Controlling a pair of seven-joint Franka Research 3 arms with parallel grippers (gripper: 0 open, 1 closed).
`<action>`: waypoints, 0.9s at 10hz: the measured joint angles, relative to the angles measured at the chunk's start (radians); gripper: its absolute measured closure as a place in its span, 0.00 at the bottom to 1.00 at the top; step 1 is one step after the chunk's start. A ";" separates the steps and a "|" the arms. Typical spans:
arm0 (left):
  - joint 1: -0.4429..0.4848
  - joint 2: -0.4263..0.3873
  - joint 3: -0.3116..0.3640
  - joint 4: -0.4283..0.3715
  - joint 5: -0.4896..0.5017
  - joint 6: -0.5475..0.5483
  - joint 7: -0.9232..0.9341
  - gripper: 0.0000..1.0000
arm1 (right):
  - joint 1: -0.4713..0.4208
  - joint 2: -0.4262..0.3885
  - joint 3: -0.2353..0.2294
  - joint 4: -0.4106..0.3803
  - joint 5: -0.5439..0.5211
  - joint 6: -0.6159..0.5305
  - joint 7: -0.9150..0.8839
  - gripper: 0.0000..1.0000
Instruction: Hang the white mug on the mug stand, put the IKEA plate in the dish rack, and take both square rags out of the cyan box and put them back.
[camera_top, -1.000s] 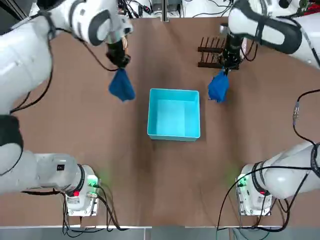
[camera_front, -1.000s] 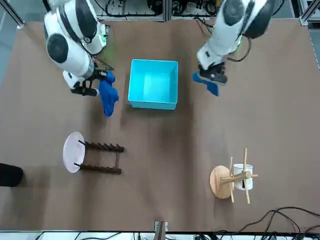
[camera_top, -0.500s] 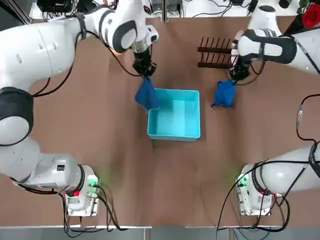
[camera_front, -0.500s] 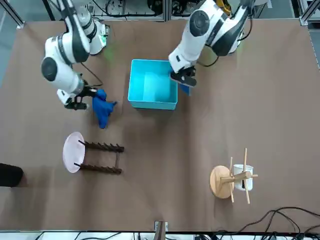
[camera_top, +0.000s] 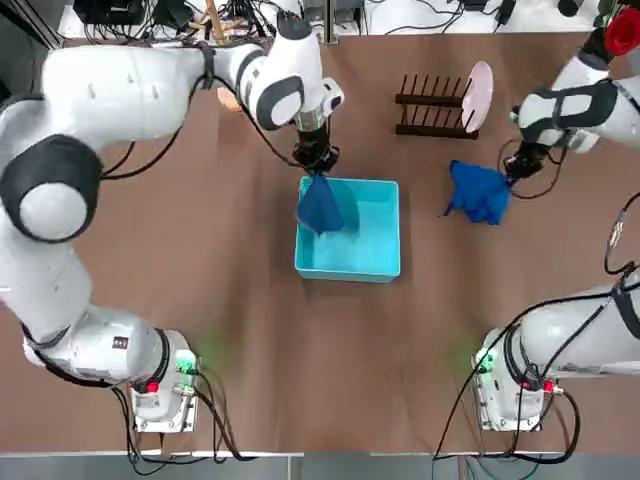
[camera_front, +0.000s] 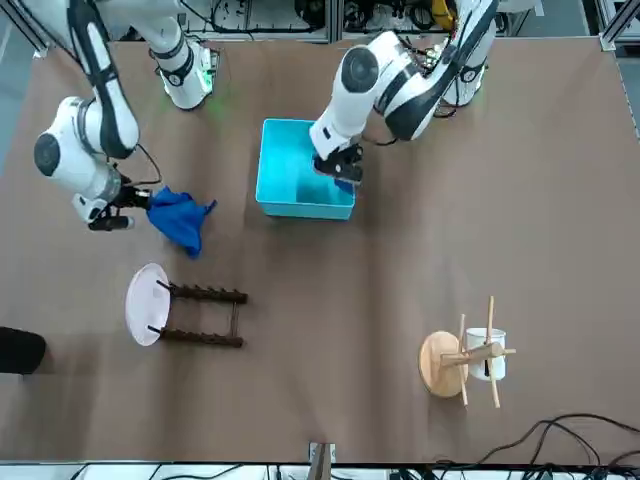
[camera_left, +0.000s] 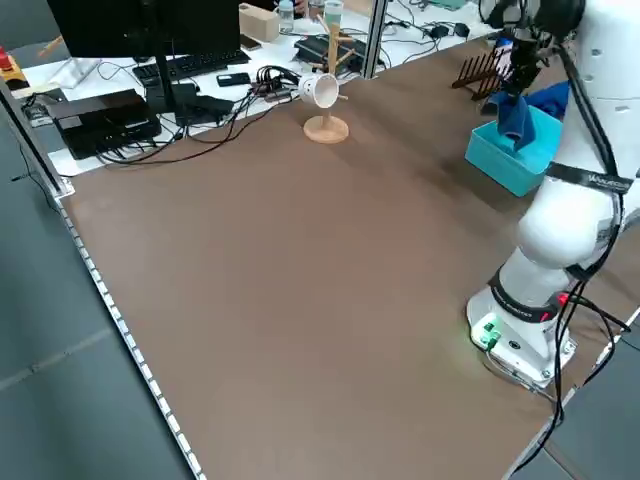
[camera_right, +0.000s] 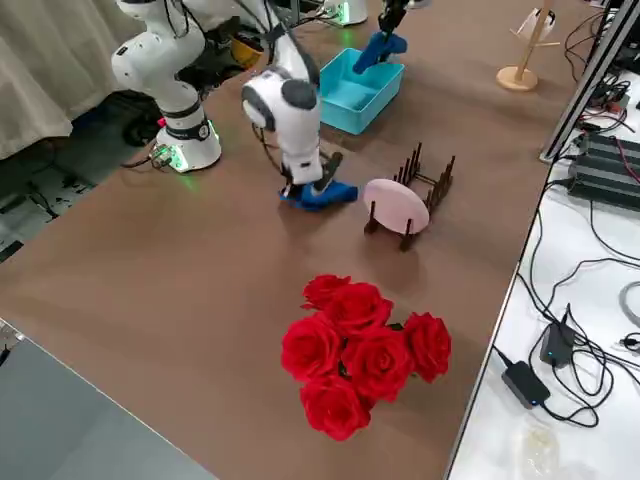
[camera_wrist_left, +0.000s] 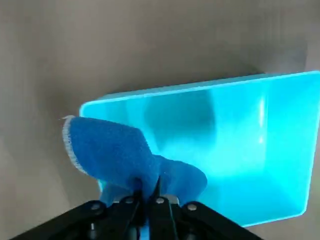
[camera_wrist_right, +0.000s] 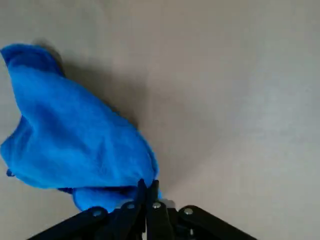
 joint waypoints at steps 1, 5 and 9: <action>-0.006 0.026 0.000 0.004 0.001 0.000 -0.002 0.89 | -0.056 0.027 0.000 0.001 0.000 0.039 -0.082 0.98; 0.000 0.040 0.001 0.024 0.005 -0.010 -0.003 0.39 | -0.196 0.068 0.000 0.026 -0.001 0.077 -0.304 0.98; 0.024 -0.098 0.098 0.051 0.014 -0.093 0.094 0.01 | -0.081 0.070 0.028 0.029 0.001 0.074 -0.151 0.98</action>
